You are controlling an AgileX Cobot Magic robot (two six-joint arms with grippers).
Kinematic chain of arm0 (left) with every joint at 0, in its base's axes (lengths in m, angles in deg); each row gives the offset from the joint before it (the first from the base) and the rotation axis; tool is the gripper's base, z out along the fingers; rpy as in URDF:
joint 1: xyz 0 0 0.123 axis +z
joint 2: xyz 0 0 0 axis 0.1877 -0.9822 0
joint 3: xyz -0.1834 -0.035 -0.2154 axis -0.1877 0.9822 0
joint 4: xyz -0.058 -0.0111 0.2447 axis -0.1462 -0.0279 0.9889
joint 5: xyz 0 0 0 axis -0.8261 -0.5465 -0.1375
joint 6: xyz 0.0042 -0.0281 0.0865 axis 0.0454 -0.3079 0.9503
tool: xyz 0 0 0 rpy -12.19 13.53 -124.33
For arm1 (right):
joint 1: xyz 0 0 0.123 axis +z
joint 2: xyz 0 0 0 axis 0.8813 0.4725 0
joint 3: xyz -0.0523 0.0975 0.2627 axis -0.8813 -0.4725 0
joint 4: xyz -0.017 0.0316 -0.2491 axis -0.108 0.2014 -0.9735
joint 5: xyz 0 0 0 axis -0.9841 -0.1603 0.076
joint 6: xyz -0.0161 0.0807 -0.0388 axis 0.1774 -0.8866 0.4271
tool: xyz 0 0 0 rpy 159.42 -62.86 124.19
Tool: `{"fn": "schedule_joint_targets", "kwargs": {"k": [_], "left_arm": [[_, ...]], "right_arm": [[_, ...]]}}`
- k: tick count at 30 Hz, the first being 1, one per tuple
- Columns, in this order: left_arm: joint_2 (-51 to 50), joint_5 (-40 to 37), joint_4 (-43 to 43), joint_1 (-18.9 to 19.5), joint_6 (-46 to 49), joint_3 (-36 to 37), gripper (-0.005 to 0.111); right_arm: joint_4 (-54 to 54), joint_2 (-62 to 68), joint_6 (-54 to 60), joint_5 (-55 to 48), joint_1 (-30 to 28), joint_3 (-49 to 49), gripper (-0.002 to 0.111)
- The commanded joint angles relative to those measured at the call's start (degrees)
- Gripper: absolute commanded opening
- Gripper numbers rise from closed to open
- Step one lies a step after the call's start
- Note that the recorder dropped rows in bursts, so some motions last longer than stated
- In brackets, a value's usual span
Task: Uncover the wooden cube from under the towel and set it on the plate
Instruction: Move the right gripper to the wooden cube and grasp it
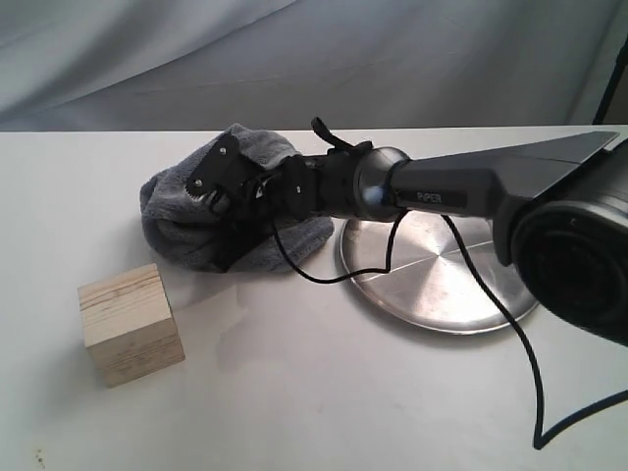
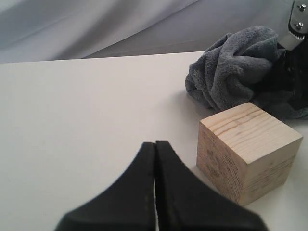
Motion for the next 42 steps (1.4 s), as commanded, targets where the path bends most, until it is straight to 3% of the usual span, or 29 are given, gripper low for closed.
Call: {"fn": "schedule_joint_targets", "kwargs": {"k": [1, 14, 18, 21, 26, 34, 38, 41, 42], "left_arm": [[0.21, 0.68, -0.14, -0.12, -0.28, 0.27, 0.0], [0.21, 0.68, -0.14, -0.12, -0.28, 0.27, 0.0], [0.21, 0.68, -0.14, -0.12, -0.28, 0.27, 0.0], [0.21, 0.68, -0.14, -0.12, -0.28, 0.27, 0.0], [0.21, 0.68, -0.14, -0.12, -0.28, 0.27, 0.0], [0.21, 0.68, -0.14, -0.12, -0.28, 0.27, 0.0], [0.21, 0.68, -0.14, -0.12, -0.28, 0.27, 0.0], [0.21, 0.68, -0.14, -0.12, -0.28, 0.27, 0.0], [0.21, 0.68, -0.14, -0.12, -0.28, 0.27, 0.0]], "right_arm": [[0.03, -2.98, -0.81, -5.8, 0.02, 0.63, 0.008], [1.87, -12.8, 1.72, -35.9, 0.02, 0.63, 0.008], [11.37, -14.55, 9.39, -43.22, 0.29, 0.63, 0.008], [13.8, -14.83, 18.33, -47.52, 2.15, 0.63, 0.002], [10.11, -14.83, 23.92, -45.03, 8.02, 0.63, 0.0], [7.06, -14.83, 23.51, -29.29, 12.53, 0.63, 0.001], [6.92, -14.83, 21.2, -29.94, 12.53, 0.63, 0.016], [3.69, -14.83, 18.33, -31.15, 12.53, 0.63, 0.047], [1.22, -14.72, 17.63, -31.48, 12.58, 0.63, 0.068]]}}
